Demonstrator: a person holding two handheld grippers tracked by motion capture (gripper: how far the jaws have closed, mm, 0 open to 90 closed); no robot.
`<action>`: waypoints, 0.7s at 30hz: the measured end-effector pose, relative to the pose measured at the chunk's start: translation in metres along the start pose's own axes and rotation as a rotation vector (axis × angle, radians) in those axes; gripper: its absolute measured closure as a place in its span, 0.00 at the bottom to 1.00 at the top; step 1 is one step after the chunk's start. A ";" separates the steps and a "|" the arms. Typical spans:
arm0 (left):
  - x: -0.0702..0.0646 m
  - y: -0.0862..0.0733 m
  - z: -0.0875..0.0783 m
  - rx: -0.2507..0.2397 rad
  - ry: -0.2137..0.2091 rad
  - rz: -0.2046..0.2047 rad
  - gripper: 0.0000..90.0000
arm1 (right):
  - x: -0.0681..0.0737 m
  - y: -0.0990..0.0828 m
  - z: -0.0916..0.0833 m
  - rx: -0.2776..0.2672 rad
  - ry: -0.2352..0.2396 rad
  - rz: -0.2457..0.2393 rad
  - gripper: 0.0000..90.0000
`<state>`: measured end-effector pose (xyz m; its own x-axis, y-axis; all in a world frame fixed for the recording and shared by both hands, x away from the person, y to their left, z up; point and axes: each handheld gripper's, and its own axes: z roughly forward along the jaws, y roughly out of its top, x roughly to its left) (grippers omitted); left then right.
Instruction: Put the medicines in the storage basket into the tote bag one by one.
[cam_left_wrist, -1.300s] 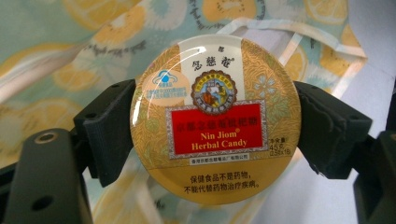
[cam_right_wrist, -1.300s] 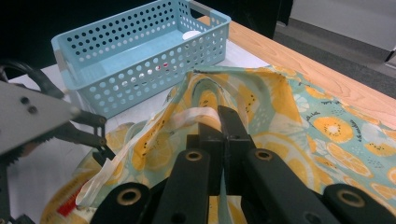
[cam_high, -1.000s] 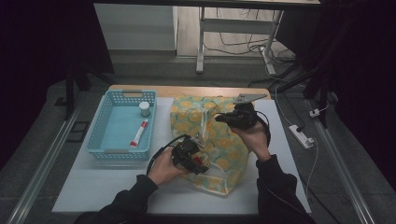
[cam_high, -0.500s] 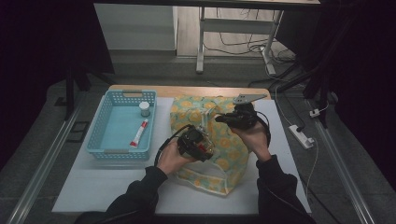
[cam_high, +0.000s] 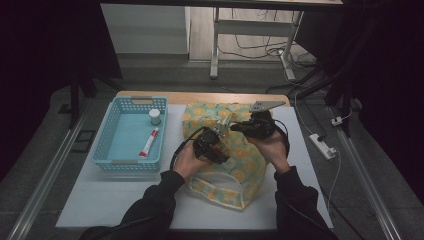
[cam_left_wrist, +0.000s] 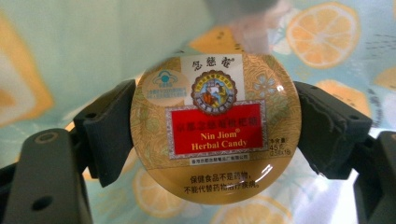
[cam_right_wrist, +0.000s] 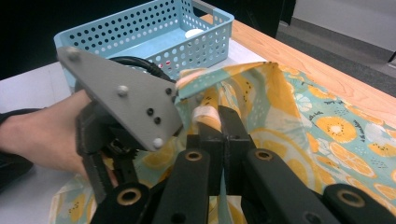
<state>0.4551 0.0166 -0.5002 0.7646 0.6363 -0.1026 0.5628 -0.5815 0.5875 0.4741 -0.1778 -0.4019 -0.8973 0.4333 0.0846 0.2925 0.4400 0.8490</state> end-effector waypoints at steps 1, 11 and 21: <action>0.001 0.000 0.001 0.001 0.003 -0.001 0.23 | 0.000 0.000 0.000 0.001 -0.001 -0.001 1.00; 0.010 0.002 0.012 -0.011 0.056 -0.025 0.23 | -0.001 -0.002 0.003 0.011 -0.001 0.001 1.00; 0.014 0.002 0.024 -0.024 0.048 -0.017 0.23 | -0.004 -0.005 0.005 0.024 -0.007 0.007 1.00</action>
<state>0.4744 0.0121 -0.5197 0.7387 0.6699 -0.0744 0.5674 -0.5584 0.6052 0.4779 -0.1775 -0.4090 -0.8930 0.4416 0.0867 0.3066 0.4558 0.8356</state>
